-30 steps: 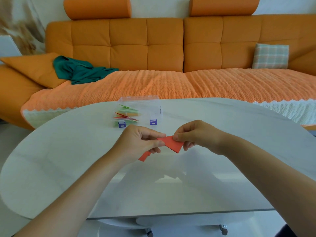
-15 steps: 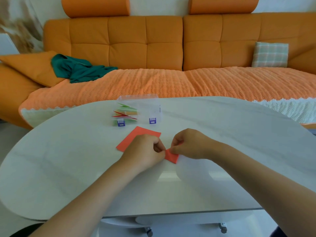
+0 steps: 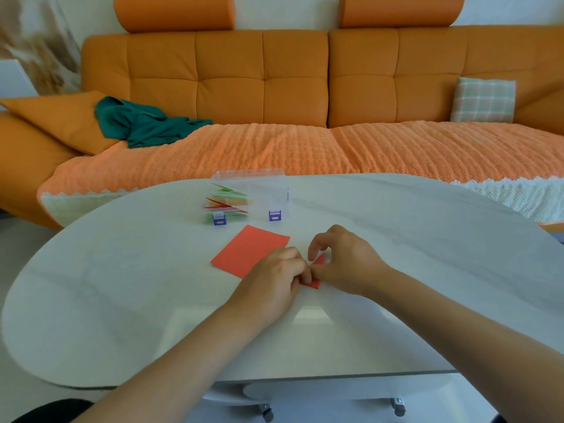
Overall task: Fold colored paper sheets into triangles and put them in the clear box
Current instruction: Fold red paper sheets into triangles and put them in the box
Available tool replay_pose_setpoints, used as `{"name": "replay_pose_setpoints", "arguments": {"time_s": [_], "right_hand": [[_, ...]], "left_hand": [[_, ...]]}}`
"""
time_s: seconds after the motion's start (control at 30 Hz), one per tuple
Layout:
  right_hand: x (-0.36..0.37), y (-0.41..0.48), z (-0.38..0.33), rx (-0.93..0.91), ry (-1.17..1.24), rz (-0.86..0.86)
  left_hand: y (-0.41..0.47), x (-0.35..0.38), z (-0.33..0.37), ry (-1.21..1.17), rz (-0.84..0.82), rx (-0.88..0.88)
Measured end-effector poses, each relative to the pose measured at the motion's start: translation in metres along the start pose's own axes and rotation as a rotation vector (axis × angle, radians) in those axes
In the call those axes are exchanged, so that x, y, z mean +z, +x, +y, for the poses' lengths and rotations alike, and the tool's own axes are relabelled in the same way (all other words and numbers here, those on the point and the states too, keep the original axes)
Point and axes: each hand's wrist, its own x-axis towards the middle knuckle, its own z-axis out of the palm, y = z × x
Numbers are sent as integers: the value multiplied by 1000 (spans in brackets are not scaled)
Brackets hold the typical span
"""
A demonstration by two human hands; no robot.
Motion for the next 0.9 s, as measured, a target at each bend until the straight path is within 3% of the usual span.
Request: {"name": "replay_pose_setpoints", "arguments": {"time_s": [0.3, 0.9], "right_hand": [[-16, 1, 20, -82, 57, -119], [-23, 26, 17, 118, 132, -188]], "left_hand": [[-5, -9, 7, 137, -112, 86], [-6, -7, 11, 216, -182, 81]]}}
